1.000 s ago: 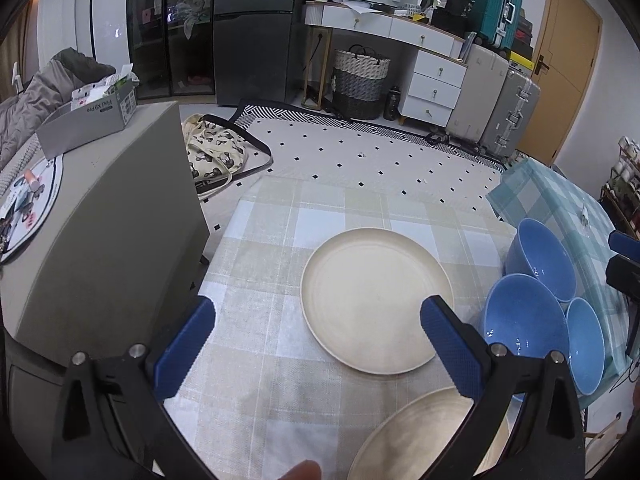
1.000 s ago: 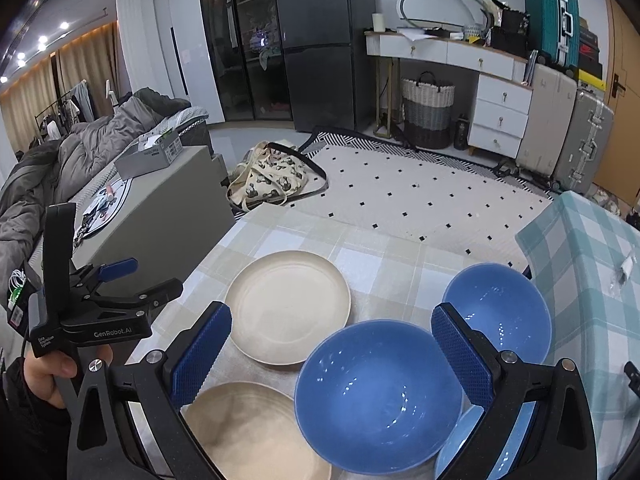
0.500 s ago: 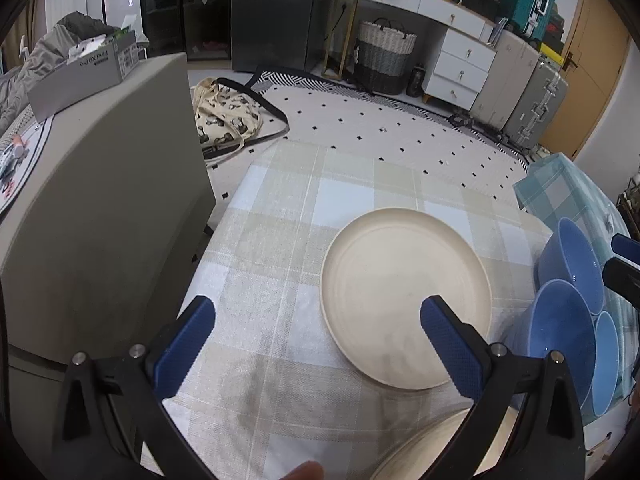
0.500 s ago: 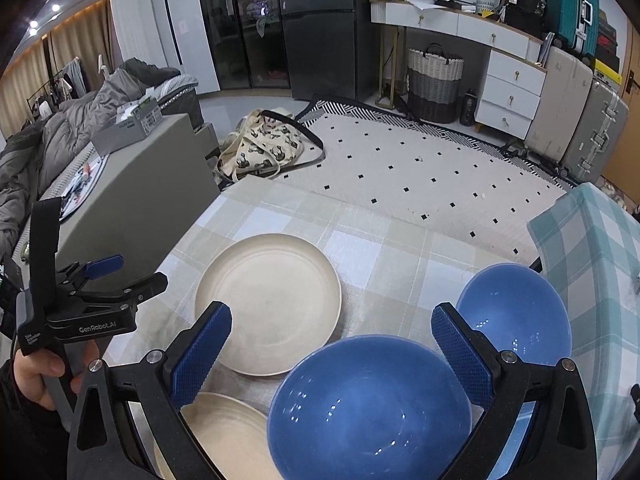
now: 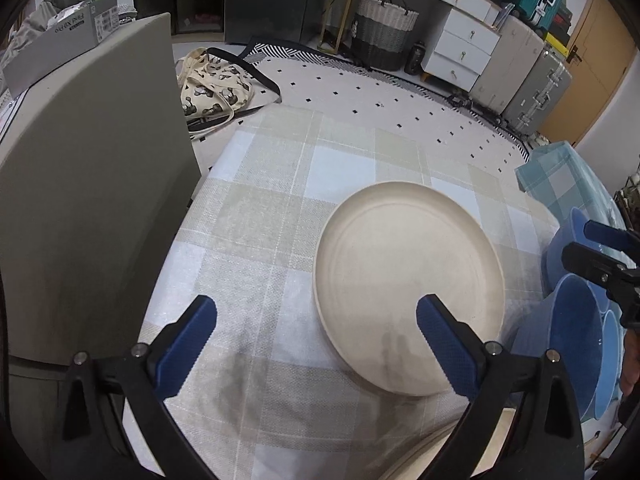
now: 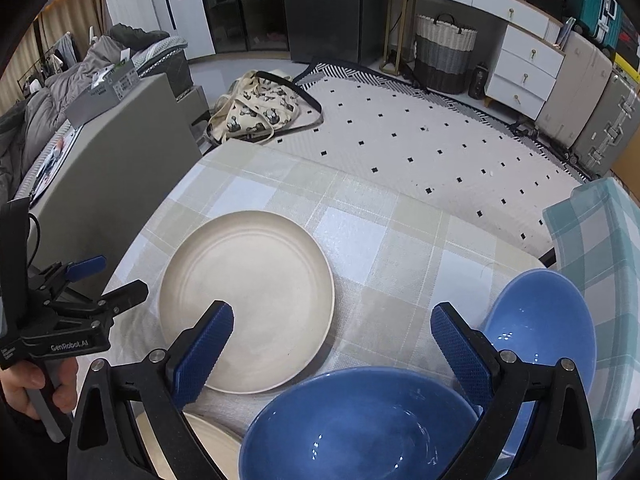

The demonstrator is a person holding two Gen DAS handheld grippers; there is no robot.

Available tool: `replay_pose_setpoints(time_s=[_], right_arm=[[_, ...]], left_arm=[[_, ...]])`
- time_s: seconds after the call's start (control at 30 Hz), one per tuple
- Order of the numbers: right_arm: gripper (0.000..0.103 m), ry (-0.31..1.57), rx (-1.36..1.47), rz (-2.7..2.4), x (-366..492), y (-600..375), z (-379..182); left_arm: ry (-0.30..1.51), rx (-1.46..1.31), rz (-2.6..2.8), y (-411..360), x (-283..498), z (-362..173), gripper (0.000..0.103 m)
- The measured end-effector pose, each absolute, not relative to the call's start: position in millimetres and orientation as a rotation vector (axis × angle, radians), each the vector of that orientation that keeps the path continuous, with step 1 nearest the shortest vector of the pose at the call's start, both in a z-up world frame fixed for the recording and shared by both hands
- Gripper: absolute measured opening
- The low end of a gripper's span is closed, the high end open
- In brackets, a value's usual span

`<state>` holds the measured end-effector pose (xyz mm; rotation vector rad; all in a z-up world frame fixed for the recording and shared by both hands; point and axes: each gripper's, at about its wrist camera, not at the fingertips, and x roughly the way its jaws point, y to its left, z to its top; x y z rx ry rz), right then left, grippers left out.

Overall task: Organize plates and bowls
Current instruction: 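Lower both grippers to the remaining plate's rim and close them on it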

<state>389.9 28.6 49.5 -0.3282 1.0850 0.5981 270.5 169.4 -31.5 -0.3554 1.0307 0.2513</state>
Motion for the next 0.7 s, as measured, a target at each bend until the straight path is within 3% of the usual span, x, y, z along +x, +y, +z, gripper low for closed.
replay_pose_setpoints(time_s=[0.23,0.57,0.7], right_arm=[[0.1,1.134,-0.365,0.593,404.7,39.2,22.9],[0.082,1.208,-0.396,0.615,418.3,55.0,-6.4],[0.074,1.239,-0.417,0.615,422.7,59.3,-18.3]], left_arm=[[1.068,-0.385,0.244,169.4,281.0,-48.2,0.093],[1.129,-0.379,0.265,171.4,286.9,-70.7,0.086],[1.148,-0.386,0.274,174.1,287.9,-77.7,0.078]])
